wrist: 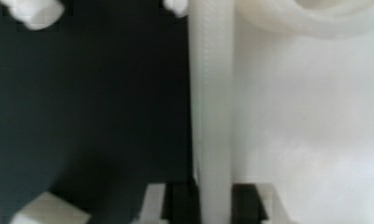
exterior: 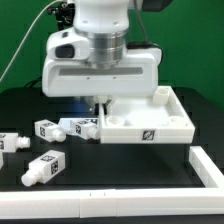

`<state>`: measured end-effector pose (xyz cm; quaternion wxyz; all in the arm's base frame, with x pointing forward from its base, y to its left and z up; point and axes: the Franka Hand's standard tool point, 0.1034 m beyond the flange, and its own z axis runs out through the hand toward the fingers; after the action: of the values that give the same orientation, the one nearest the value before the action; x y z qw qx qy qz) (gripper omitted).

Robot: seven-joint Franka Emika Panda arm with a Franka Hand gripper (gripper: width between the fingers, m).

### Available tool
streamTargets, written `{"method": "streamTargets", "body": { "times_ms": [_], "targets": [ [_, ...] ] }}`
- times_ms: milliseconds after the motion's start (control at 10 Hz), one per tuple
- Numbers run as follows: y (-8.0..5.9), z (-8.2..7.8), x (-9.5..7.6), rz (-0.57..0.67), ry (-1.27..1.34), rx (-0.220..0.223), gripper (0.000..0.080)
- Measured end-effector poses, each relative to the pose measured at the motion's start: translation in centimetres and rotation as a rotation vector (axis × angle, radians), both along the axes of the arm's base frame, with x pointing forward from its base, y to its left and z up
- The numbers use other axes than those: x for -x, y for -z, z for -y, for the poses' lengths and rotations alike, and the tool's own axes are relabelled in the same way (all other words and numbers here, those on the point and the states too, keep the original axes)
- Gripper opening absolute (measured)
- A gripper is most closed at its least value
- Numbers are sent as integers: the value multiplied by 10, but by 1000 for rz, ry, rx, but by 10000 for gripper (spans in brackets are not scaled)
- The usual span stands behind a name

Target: Assemble one leg

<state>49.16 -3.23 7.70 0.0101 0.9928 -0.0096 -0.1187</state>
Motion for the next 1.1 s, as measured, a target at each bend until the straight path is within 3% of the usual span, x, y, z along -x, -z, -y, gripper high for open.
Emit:
{"method": "streamTargets", "body": {
  "times_ms": [100, 600, 900, 1100],
  "targets": [
    [15, 5, 6, -19, 6, 5, 54],
    [22, 4, 8, -36, 12, 4, 54],
    [36, -3, -59, -58, -73, 5, 54],
    [39, -3, -63, -31, -126, -6, 54]
  ]
}}
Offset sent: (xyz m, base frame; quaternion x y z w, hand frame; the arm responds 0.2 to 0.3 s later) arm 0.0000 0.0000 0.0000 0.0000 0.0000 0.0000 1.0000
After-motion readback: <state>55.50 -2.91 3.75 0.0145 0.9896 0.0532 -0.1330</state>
